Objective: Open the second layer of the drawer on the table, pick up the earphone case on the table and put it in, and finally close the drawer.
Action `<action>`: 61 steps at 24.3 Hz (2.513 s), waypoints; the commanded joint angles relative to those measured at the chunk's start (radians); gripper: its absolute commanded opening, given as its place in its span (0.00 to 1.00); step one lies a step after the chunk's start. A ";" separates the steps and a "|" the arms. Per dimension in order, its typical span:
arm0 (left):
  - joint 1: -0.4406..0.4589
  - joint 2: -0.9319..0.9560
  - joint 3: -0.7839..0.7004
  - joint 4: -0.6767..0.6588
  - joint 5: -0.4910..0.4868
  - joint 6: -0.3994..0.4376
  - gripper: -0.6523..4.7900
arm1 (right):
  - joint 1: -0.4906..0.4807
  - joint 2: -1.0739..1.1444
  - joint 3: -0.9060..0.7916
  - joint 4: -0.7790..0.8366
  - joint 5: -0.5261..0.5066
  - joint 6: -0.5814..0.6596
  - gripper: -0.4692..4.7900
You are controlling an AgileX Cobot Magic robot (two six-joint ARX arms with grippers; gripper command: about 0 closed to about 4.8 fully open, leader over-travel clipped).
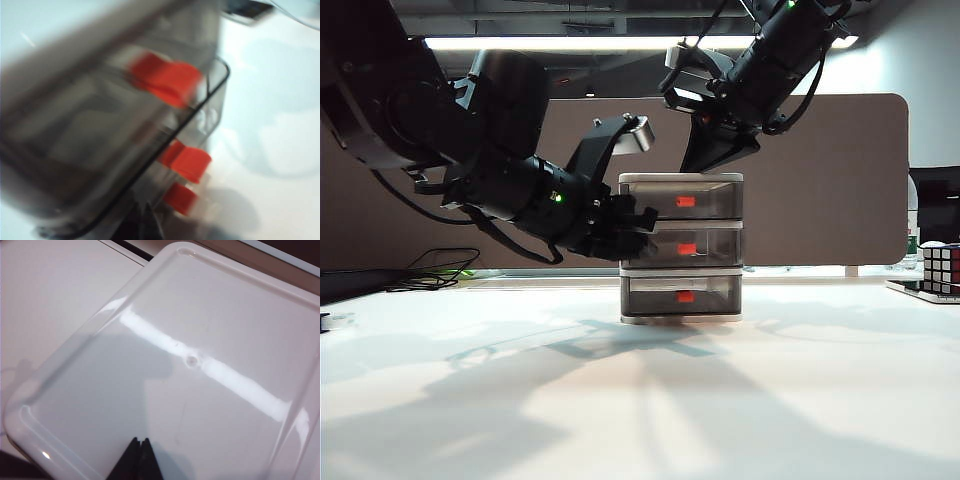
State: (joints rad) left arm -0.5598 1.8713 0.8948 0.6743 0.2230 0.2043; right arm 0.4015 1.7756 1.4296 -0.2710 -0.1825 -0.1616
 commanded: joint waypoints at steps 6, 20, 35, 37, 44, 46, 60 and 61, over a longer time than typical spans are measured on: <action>0.026 0.034 0.037 0.066 -0.032 -0.021 0.11 | 0.001 -0.002 0.002 -0.010 0.007 0.000 0.09; 0.025 -0.331 -0.104 -0.197 0.003 0.110 0.11 | 0.000 -0.003 0.002 -0.043 0.005 0.000 0.09; -0.053 -1.081 -0.543 -0.293 -0.480 0.023 0.11 | 0.001 -0.382 -0.120 -0.044 -0.048 0.047 0.08; -0.068 -1.117 -0.579 -0.268 -0.502 0.018 0.11 | 0.001 -0.477 -0.211 0.015 -0.048 0.061 0.08; -0.075 -1.173 -0.655 -0.246 -0.537 -0.021 0.11 | 0.002 -0.753 -0.562 0.161 -0.078 0.159 0.08; -0.075 -1.173 -0.658 -0.246 -0.537 -0.022 0.11 | 0.003 -0.800 -0.635 0.194 -0.077 0.160 0.08; -0.076 -1.263 -0.812 -0.140 -0.521 -0.112 0.11 | 0.003 -1.239 -1.122 0.360 0.005 0.188 0.08; -0.076 -1.263 -0.819 -0.135 -0.509 -0.112 0.11 | 0.003 -1.253 -1.143 0.363 0.006 0.188 0.08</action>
State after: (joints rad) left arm -0.6357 0.6090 0.0849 0.5217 -0.3058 0.1024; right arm 0.4034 0.5369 0.3031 0.0689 -0.1764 0.0223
